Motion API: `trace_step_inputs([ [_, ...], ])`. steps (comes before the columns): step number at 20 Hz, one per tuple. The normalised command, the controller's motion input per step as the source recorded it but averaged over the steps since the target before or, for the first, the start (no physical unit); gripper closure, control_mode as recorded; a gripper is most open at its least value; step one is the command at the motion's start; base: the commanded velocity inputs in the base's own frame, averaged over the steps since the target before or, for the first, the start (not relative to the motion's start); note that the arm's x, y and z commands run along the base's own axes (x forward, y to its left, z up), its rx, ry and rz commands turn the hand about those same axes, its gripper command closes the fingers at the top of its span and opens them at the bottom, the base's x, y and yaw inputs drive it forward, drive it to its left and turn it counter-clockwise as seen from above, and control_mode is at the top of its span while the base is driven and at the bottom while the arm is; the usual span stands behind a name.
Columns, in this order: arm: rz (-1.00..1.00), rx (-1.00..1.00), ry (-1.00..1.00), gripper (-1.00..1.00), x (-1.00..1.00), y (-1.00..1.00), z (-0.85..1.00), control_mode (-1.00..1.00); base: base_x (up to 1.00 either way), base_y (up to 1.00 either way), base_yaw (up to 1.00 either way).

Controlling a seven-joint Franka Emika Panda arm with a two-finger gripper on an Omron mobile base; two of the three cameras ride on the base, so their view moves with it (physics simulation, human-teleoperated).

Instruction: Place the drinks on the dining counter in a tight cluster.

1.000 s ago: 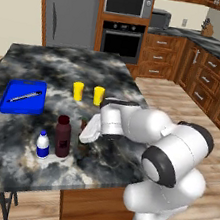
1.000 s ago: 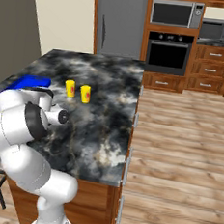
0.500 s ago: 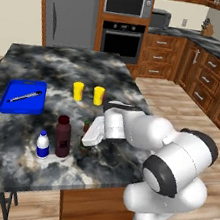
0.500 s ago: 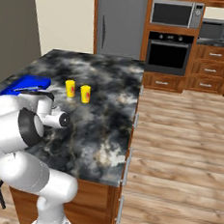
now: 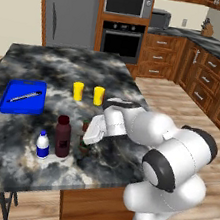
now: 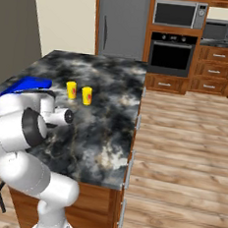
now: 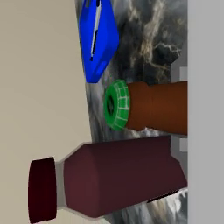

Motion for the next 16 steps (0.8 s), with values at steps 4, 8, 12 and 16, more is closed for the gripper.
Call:
trace_step_inputs([
  [4,0.09,0.01,0.0,1.0,-0.01,0.0,0.0,-1.0,0.0,0.0,0.0],
  [8,0.06,0.01,0.0,1.0,-0.14,0.0,-0.09,-1.0,0.0,0.0,0.0],
  [12,0.04,0.04,0.0,1.0,-0.31,0.0,-0.12,-1.0,0.0,0.0,0.0],
  [16,0.03,0.03,-0.02,1.0,-0.13,0.0,-0.05,-1.0,0.0,0.0,0.0],
])
